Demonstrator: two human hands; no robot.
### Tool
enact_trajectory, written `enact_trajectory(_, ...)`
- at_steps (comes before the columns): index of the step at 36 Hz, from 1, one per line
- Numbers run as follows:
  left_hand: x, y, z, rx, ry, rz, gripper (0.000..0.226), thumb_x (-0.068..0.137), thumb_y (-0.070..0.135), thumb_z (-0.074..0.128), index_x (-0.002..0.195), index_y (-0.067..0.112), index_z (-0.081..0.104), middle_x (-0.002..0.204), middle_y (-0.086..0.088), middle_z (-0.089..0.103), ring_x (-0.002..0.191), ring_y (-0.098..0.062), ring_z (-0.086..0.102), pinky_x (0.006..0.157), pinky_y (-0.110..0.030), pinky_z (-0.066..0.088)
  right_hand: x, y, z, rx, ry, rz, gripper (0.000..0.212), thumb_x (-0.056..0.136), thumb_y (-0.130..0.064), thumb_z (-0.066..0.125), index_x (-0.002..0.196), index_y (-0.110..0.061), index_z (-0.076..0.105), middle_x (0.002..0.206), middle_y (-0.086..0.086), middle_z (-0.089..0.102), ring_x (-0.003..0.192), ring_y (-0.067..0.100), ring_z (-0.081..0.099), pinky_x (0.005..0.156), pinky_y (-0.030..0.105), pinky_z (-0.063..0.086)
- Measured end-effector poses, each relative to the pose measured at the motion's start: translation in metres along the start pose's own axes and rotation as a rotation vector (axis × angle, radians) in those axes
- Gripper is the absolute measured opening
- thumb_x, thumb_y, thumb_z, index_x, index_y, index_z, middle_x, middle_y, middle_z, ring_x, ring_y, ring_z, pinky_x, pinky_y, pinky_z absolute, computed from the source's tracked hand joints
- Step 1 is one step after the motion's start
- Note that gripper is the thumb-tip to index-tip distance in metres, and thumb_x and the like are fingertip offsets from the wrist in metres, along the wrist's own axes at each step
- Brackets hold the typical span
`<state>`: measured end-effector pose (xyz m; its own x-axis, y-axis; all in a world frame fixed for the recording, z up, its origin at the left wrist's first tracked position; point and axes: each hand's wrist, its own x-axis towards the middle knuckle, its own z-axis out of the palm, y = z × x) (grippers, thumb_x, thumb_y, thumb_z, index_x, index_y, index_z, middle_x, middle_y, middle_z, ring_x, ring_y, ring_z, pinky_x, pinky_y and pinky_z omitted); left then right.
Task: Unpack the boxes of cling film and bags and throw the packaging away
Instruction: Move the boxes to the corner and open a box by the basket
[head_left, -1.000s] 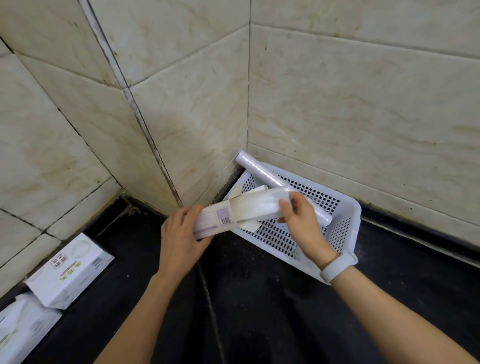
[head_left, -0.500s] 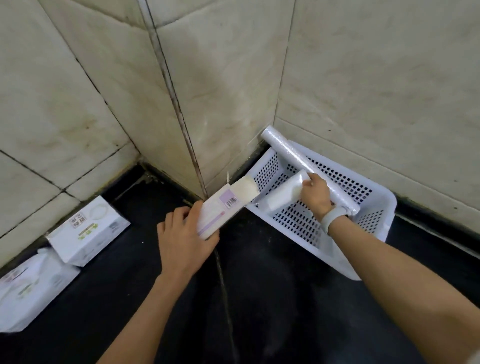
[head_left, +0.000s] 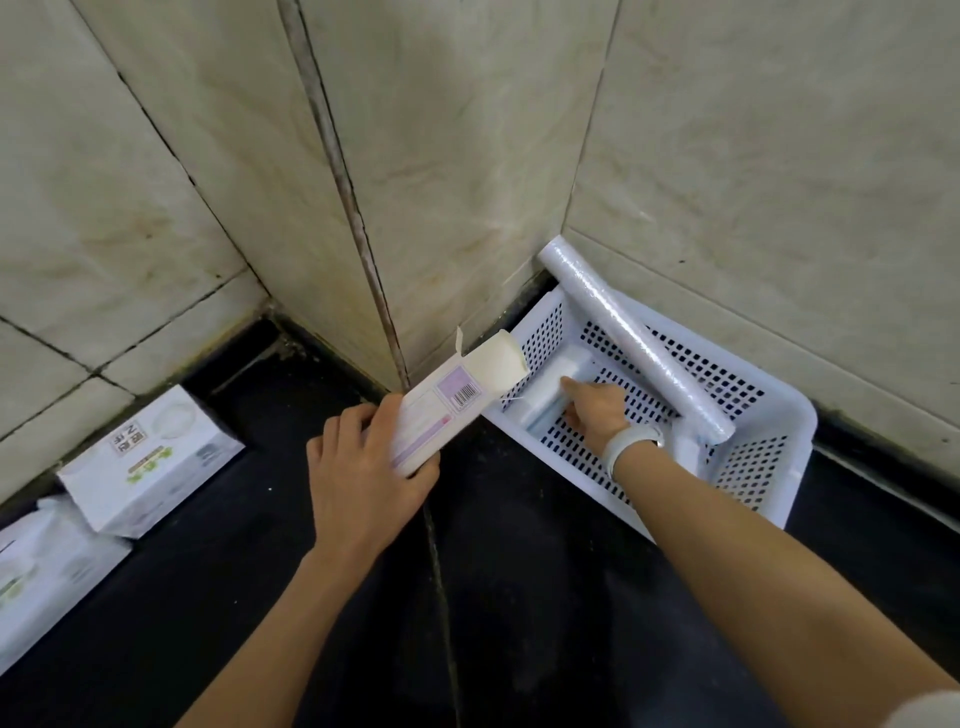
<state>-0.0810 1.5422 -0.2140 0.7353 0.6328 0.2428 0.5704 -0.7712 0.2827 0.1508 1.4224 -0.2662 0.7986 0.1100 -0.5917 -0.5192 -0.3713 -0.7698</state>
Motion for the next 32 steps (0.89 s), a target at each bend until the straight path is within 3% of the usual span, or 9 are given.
enact_trajectory(4,0.0,-0.001,0.004,-0.012,0.011,-0.001,0.068,0.066,0.046,0.071,0.122,0.016,0.049,0.107,-0.012,0.057,0.093,-0.028,0.052,0.073,-0.037,0.039,-0.002,0.001,0.002,-0.105,-0.026,-0.009,0.022,0.083,-0.017,0.066,0.068,-0.008,0.052,0.064,0.006,0.053,0.051,0.018,0.051,0.044,0.026,0.042)
enact_trajectory(6,0.002,-0.001,0.004,-0.017,0.018,-0.011,0.067,0.067,0.05,0.064,0.122,0.016,0.049,0.107,-0.01,0.057,0.093,-0.027,0.051,0.073,-0.036,0.038,-0.001,0.002,0.005,-0.165,0.007,-0.046,0.02,0.082,-0.019,0.067,0.082,-0.001,0.058,0.071,0.01,0.06,0.057,0.022,0.058,0.05,0.028,0.048)
enact_trajectory(9,0.002,0.0,0.005,-0.02,0.018,-0.015,0.067,0.067,0.054,0.059,0.122,0.018,0.048,0.106,-0.009,0.056,0.092,-0.025,0.051,0.073,-0.036,0.038,0.001,0.003,0.008,-0.205,0.018,-0.086,0.03,0.081,-0.013,0.065,0.105,0.001,0.053,0.094,0.02,0.064,0.082,0.033,0.066,0.072,0.04,0.057)
enact_trajectory(11,0.002,0.0,0.006,-0.022,0.018,-0.007,0.067,0.067,0.053,0.061,0.122,0.018,0.049,0.106,-0.009,0.057,0.092,-0.026,0.051,0.072,-0.036,0.039,0.001,0.003,0.008,-0.228,0.005,-0.094,0.037,0.081,-0.009,0.064,0.112,0.003,0.049,0.101,0.023,0.064,0.084,0.033,0.066,0.073,0.041,0.057)
enact_trajectory(15,-0.001,0.001,0.007,-0.018,0.009,-0.004,0.07,0.066,0.05,0.071,0.124,0.017,0.049,0.107,-0.009,0.057,0.093,-0.026,0.053,0.073,-0.035,0.04,-0.002,0.002,0.007,-0.289,-0.004,-0.141,0.039,0.081,-0.008,0.064,0.115,0.004,0.048,0.102,0.022,0.062,0.083,0.028,0.062,0.061,0.032,0.05)
enact_trajectory(19,-0.006,0.004,0.005,-0.031,-0.006,-0.015,0.07,0.067,0.049,0.072,0.124,0.016,0.049,0.108,-0.011,0.058,0.093,-0.028,0.055,0.074,-0.037,0.041,-0.01,0.003,0.003,-0.363,-0.032,-0.183,0.055,0.081,-0.012,0.066,0.125,0.004,0.036,0.103,0.019,0.056,0.092,0.03,0.059,0.074,0.035,0.05)
enact_trajectory(22,-0.013,0.006,0.003,-0.054,-0.026,-0.042,0.072,0.069,0.051,0.07,0.127,0.014,0.048,0.11,-0.012,0.058,0.095,-0.029,0.055,0.076,-0.04,0.043,-0.024,0.004,-0.004,-0.433,-0.056,-0.251,0.06,0.083,-0.016,0.066,0.129,0.003,0.033,0.121,0.022,0.054,0.109,0.033,0.055,0.087,0.035,0.047)
enact_trajectory(26,-0.029,0.004,-0.001,-0.108,-0.074,-0.085,0.075,0.073,0.054,0.066,0.133,0.017,0.042,0.115,-0.008,0.057,0.101,-0.026,0.053,0.081,-0.04,0.041,-0.051,0.006,-0.019,-0.441,0.005,-0.405,0.047,0.089,-0.019,0.056,0.13,-0.002,0.04,0.13,0.018,0.05,0.117,0.029,0.049,0.097,0.036,0.041)
enact_trajectory(32,-0.083,-0.006,-0.001,-0.183,-0.25,0.021,0.071,0.077,0.053,0.063,0.137,0.025,0.039,0.128,0.002,0.053,0.113,-0.019,0.05,0.097,-0.039,0.032,-0.132,0.033,-0.056,-0.356,0.073,-0.821,0.027,0.089,-0.009,0.048,0.115,-0.009,0.055,0.113,0.005,0.058,0.098,0.013,0.052,0.089,0.034,0.046)
